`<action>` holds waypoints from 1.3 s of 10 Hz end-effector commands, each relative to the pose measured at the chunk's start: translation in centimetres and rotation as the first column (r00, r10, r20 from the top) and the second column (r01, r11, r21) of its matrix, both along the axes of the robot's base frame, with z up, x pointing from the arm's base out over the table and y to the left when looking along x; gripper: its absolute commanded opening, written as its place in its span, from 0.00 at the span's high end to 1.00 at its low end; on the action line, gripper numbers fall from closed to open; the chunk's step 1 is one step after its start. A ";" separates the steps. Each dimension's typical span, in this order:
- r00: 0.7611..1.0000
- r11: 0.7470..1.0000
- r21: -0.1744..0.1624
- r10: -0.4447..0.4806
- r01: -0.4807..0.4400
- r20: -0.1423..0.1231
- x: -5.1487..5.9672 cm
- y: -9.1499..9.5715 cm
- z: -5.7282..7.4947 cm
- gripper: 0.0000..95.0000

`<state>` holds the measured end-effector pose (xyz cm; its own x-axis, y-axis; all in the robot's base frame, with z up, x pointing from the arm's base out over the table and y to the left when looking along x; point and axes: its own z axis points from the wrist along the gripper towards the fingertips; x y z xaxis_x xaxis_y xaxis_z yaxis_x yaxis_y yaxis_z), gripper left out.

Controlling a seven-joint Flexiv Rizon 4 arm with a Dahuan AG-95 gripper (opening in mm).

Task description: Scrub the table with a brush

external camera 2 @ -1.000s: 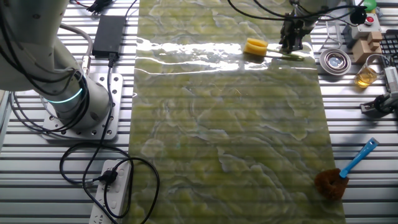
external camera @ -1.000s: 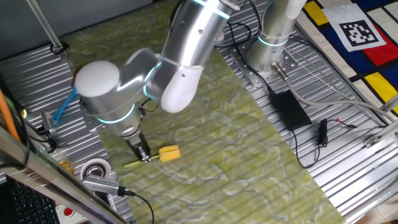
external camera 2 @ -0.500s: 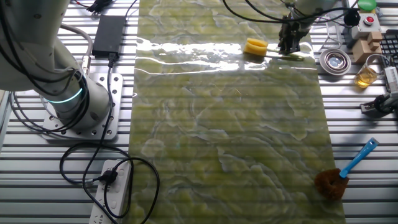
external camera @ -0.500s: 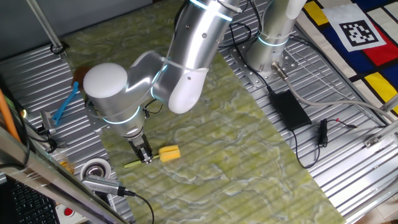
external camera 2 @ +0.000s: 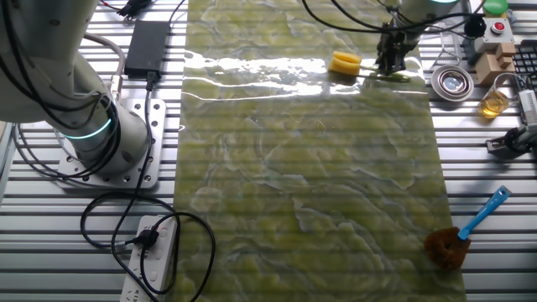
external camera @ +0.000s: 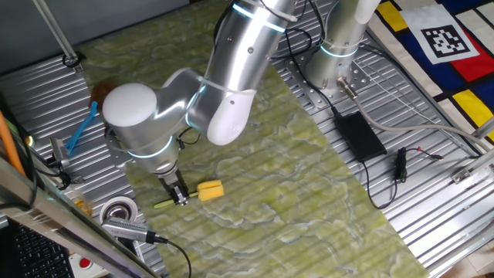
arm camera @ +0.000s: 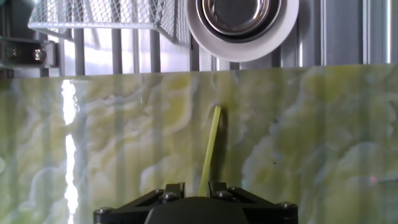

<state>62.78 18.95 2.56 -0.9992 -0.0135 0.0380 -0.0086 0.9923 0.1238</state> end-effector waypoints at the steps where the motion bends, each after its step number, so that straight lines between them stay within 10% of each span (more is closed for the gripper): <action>1: 1.000 1.000 0.001 0.004 -0.004 0.000 0.1 0.0 -0.2 0.80; 6: 1.000 1.000 0.000 0.007 -0.007 0.003 0.0 0.2 -0.5 0.80; 7: 1.000 1.000 -0.001 0.011 -0.011 0.006 -0.2 0.1 -0.7 1.00; 9: 1.000 1.000 -0.001 0.015 -0.015 0.011 -0.4 0.0 -0.9 1.00; 13: 0.996 0.996 -0.002 0.088 -0.089 -0.033 -0.4 -0.3 -0.4 1.00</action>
